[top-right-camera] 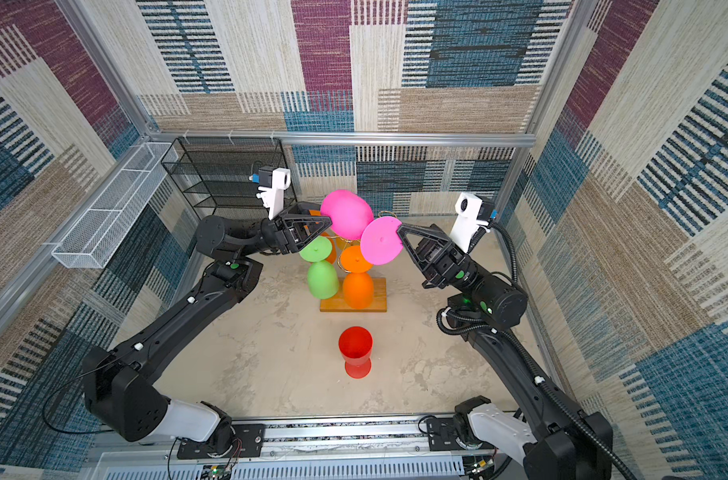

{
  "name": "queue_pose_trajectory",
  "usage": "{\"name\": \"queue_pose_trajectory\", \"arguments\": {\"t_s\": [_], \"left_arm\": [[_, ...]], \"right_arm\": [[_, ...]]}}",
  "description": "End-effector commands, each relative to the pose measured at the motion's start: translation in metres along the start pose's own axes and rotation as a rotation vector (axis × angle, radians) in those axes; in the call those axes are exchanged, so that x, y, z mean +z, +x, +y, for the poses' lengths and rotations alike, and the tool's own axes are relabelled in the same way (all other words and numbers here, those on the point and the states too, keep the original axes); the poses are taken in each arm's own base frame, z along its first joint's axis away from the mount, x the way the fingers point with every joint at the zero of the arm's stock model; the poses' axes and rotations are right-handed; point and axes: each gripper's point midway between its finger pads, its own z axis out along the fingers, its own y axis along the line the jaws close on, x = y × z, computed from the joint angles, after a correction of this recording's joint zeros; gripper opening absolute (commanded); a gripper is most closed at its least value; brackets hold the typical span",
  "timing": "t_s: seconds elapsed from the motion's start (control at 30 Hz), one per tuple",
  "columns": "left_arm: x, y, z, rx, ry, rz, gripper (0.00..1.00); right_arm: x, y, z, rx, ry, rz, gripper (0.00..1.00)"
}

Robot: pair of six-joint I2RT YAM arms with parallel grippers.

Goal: Take the wine glass off the wine glass rack
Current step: 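Raise the magenta glass with the right gripper while the left gripper grasps its bowl, then open the right gripper and withdraw it while the left gripper holds the magenta glass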

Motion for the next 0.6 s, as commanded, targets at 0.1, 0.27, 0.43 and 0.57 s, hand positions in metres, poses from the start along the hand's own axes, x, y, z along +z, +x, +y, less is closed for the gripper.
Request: {"name": "queue_pose_trajectory", "arguments": {"t_s": [0.1, 0.27, 0.43, 0.57], "left_arm": [[-0.004, -0.002, -0.014, 0.011, 0.048, -0.001, 0.41], [-0.01, -0.001, -0.017, 0.003, 0.05, -0.008, 0.27], [-0.014, -0.002, -0.022, 0.004, 0.059, -0.015, 0.18], [-0.017, -0.002, -0.026, 0.007, 0.058, -0.014, 0.12]], "right_arm": [[-0.005, -0.004, 0.011, 0.035, -0.092, -0.045, 0.0], [-0.01, -0.006, -0.004, 0.109, -0.087, -0.074, 0.0], [-0.024, -0.008, -0.026, 0.224, -0.097, -0.121, 0.0], [-0.029, -0.006, -0.039, 0.276, -0.09, -0.128, 0.01]]}}
